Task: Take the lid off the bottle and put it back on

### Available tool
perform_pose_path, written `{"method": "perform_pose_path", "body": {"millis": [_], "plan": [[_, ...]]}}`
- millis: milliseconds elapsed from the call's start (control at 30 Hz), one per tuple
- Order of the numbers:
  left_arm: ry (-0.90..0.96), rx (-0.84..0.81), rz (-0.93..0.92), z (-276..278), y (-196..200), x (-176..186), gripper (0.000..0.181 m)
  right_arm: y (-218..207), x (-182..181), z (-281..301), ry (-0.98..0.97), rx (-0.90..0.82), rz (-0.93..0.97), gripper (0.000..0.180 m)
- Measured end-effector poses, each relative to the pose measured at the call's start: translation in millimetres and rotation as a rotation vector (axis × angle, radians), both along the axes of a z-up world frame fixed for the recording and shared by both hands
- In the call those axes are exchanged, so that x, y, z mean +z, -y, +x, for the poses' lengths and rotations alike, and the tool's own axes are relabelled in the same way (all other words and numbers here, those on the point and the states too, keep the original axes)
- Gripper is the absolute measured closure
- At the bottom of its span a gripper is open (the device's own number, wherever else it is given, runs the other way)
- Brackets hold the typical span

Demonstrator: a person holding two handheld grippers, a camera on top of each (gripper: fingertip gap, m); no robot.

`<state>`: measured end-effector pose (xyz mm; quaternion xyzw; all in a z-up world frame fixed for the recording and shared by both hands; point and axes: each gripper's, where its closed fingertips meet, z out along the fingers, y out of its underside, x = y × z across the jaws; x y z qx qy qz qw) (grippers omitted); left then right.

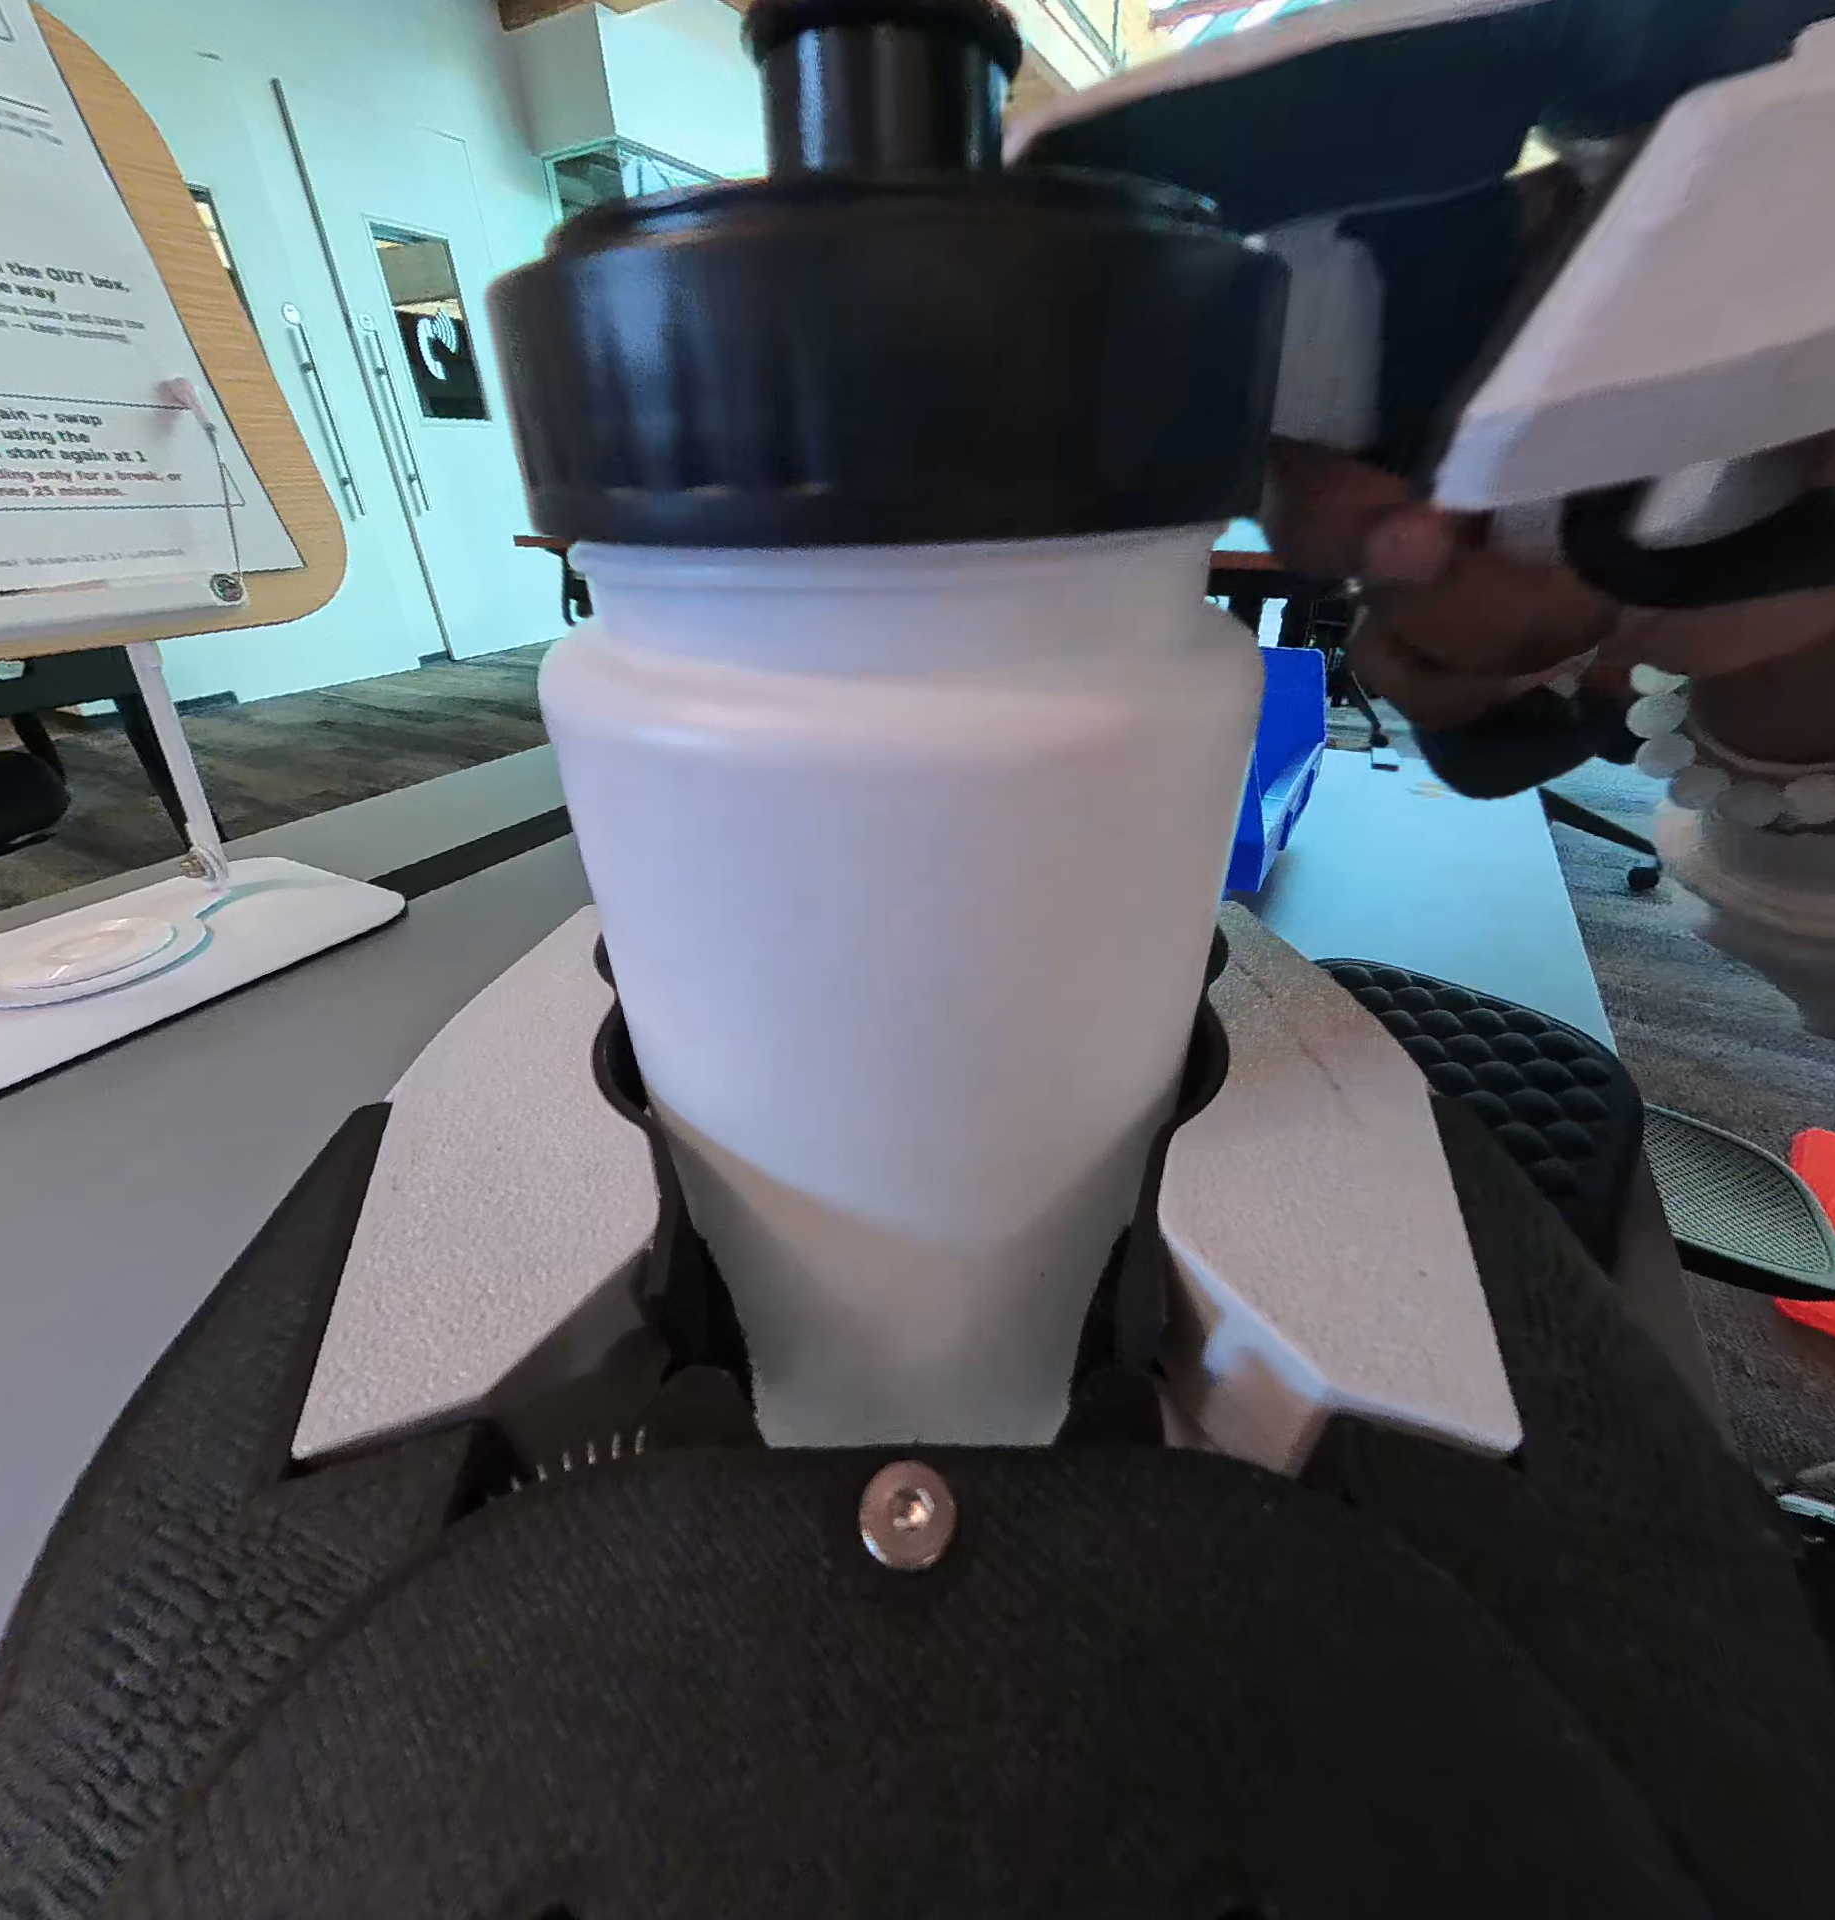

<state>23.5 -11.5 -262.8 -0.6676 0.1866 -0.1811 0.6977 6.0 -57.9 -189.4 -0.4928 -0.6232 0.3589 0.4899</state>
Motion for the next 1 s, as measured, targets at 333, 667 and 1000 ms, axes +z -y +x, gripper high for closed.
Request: {"method": "perform_pose_path", "body": {"millis": [333, 667, 1000], "plan": [[0.004, -0.013, 0.008, 1, 0, 0, 0.08, -1, 25, 10, -0.142, 0.258, -0.025, 0.099], [-0.002, -0.004, 0.006, 0, -1, 0, 0.08, 7, 4, -8, -0.125, 0.414, -0.169, 0.091], [0.002, 0.002, 0.009, -1, -2, 0, 0.08, 13, 10, 33, -0.173, 0.418, -0.112, 0.123]]}}
